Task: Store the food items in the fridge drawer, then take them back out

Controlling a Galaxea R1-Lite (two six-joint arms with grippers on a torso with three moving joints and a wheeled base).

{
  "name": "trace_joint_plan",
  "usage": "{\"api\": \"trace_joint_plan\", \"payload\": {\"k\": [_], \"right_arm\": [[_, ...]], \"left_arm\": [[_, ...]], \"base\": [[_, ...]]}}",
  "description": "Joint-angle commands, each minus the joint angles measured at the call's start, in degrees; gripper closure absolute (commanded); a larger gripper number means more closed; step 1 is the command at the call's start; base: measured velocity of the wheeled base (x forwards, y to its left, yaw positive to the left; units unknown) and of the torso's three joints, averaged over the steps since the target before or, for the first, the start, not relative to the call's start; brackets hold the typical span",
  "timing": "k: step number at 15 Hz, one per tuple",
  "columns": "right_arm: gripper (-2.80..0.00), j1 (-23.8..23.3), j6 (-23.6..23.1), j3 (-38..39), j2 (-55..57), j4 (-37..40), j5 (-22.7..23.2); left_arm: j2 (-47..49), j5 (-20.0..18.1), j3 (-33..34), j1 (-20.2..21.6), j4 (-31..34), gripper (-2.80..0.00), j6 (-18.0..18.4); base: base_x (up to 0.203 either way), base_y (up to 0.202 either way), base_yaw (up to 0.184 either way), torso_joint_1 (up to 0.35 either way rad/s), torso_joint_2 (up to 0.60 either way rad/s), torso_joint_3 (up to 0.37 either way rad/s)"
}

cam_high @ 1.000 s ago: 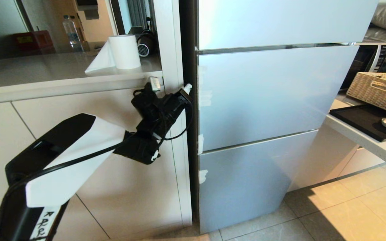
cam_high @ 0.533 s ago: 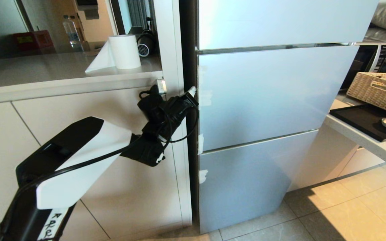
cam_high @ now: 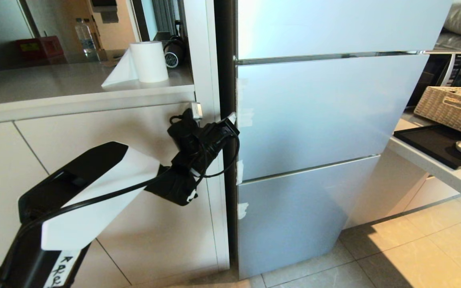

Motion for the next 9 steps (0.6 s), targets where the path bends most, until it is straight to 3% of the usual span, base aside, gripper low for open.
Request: {"api": "trace_joint_plan", "payload": {"k": [1,7,9], "right_arm": [[0.00,0.0,0.0,0.0,0.1,0.0,0.0],[0.00,0.0,0.0,0.0,0.0,0.0,0.0],[0.00,0.0,0.0,0.0,0.0,0.0,0.0]], "left_arm": [[-0.6,-0.1,0.2,-0.3,-0.4,0.00,-0.2],[-3.0,-0.1,4.4,-2.2,-0.5,0.00,-0.2],[-4.5,0.0,8.2,-3.1,-1.8,0.00,2.0]], "base": [[0.000,0.000,0.000,0.000,0.00,0.000],[0.000,0.000,0.000,0.000,0.00,0.000],[0.000,0.000,0.000,0.000,0.00,0.000]]}}
